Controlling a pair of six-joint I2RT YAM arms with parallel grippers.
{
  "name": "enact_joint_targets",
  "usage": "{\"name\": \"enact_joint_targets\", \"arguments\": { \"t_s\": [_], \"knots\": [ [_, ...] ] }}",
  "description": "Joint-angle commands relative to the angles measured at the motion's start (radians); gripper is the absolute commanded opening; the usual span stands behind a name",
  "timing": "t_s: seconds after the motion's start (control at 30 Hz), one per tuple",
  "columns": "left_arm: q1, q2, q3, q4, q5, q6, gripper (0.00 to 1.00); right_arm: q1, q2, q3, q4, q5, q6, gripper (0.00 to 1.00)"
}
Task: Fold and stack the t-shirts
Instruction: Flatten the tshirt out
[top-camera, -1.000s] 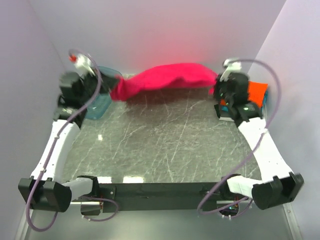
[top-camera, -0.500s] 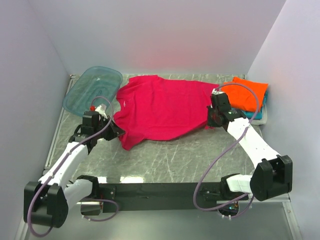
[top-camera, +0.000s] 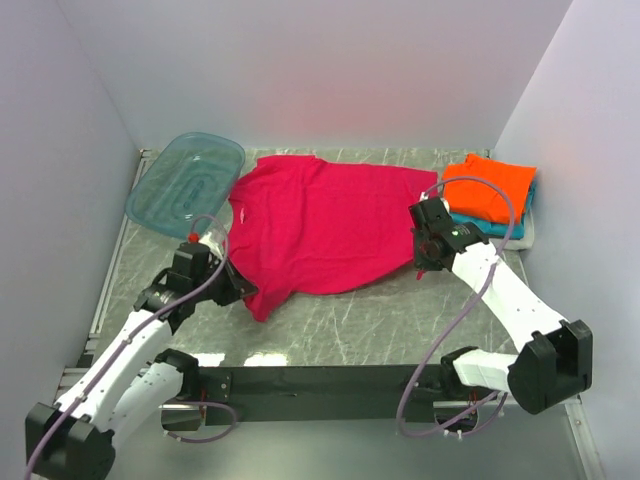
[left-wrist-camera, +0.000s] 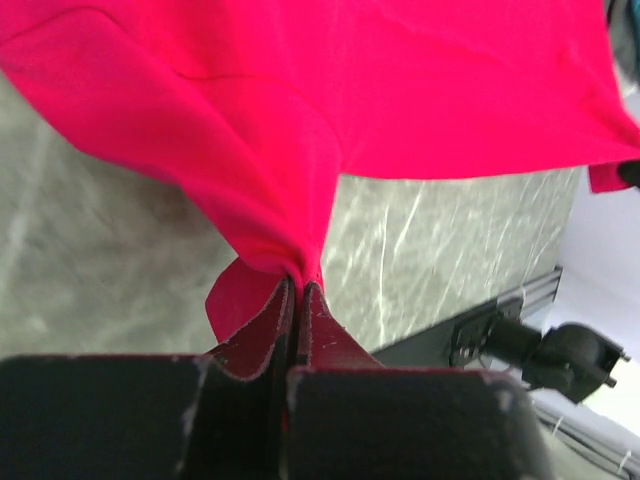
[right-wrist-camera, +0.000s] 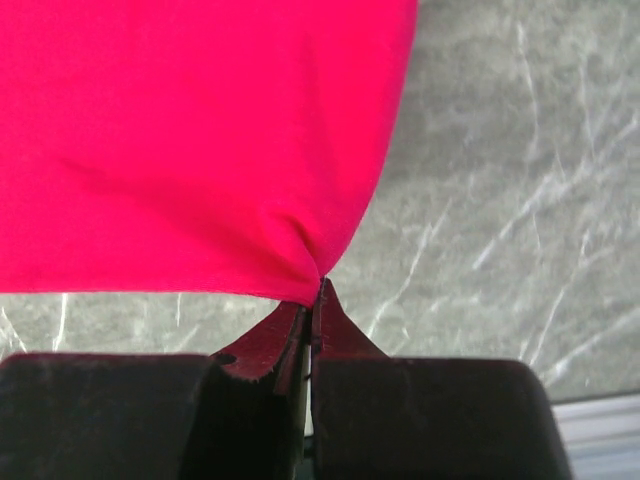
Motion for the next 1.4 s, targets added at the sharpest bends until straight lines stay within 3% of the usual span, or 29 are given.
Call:
{"name": "enact_joint_targets", "arguments": {
  "t_s": [0.0, 0.07, 0.13, 0.17, 0.2, 0.3, 0.37, 0.53, 0.8, 1.07, 1.37],
  "knots": [
    [-0.085, -0.050, 0.003, -0.096, -0.101, -0.093, 0.01, 0.022, -0.063, 0.023, -0.083, 0.071, 0.063, 0.00],
    [-0.119, -0.079, -0.006, -0.125, -0.123, -0.128, 0.02, 0.026, -0.081, 0.044, -0.113, 0.096, 0.071, 0.00],
    [-0.139, -0.101, -0.014, -0.163, -0.146, -0.159, 0.12, 0.025, -0.091, 0.064, -0.138, 0.104, 0.080, 0.06],
    [-0.143, -0.124, -0.011, -0.182, -0.156, -0.167, 0.28, 0.026, -0.092, 0.092, -0.172, 0.108, 0.083, 0.13],
    [-0.148, -0.136, -0.008, -0.205, -0.169, -0.174, 0.33, 0.031, -0.097, 0.106, -0.189, 0.126, 0.093, 0.28],
    [-0.151, -0.193, 0.042, -0.323, -0.259, -0.184, 0.52, 0.069, -0.115, 0.159, -0.239, 0.175, 0.108, 0.53],
    [-0.151, -0.214, 0.105, -0.407, -0.305, -0.185, 0.62, 0.103, -0.117, 0.184, -0.249, 0.182, 0.114, 0.59],
    [-0.151, -0.182, 0.158, -0.362, -0.380, -0.168, 0.65, 0.183, -0.079, 0.163, -0.115, 0.089, 0.100, 0.60],
    [-0.151, 0.138, 0.102, 0.037, -0.341, -0.151, 0.65, 0.229, 0.107, 0.051, 0.164, -0.120, 0.079, 0.58],
    [-0.128, 0.351, 0.093, 0.074, -0.393, -0.095, 0.65, 0.250, 0.201, -0.006, 0.307, -0.197, 0.100, 0.57],
    [0.015, 0.417, -0.013, 0.189, -0.299, -0.069, 0.65, 0.252, 0.313, -0.018, 0.382, -0.225, 0.102, 0.57]
  ]
}}
